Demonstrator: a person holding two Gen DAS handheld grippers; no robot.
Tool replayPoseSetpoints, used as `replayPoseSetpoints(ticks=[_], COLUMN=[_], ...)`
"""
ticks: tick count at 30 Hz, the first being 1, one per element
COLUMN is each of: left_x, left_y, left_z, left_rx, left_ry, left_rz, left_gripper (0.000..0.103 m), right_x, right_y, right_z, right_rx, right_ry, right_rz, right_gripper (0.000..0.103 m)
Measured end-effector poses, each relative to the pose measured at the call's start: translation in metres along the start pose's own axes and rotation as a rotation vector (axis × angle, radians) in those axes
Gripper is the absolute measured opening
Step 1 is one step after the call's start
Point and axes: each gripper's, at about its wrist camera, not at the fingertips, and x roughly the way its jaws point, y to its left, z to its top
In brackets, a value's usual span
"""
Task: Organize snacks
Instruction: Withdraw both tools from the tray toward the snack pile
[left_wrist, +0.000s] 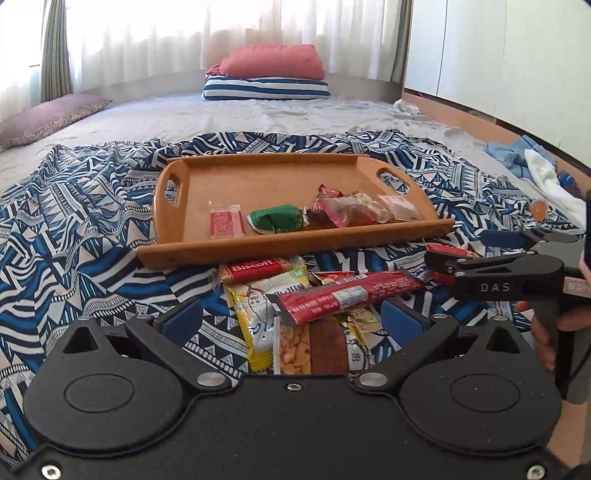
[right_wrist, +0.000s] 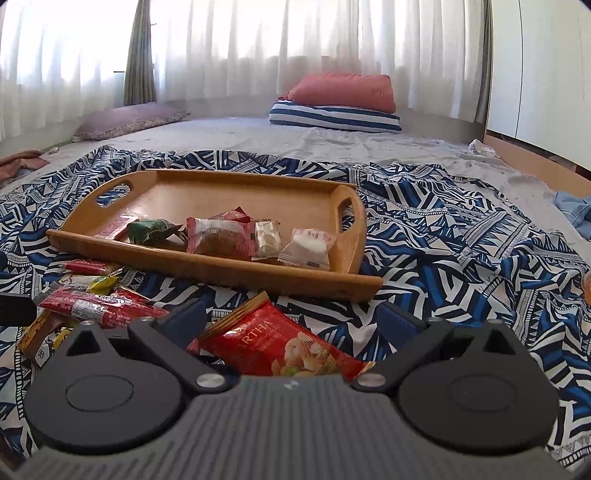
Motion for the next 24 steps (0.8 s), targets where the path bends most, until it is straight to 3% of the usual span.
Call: replayPoseSetpoints(ticks=[13, 19, 24], left_x=[0.004, 0.009, 0.012], left_y=[-0.011, -0.01, -0.008], left_z=[-0.009, -0.011, -0.014], left_rx=[-0.009, -0.036, -0.056], left_ry=[0.029, 0.064, 0.095], left_rz=[-0.029, -0.061, -0.08], left_gripper=[0.101, 0.09, 0.075], right_x=[0.004, 0.007, 0.012], right_y=[-0.004, -0.003, -0.001], right_z=[-0.012, -0.016, -0.02], right_rx=[0.059, 0.057, 0.044], right_ry=[0.016, 0.026, 0.036], right_rz=[0.049, 0.043, 0.036], right_gripper=[0.103, 0.103, 0.103])
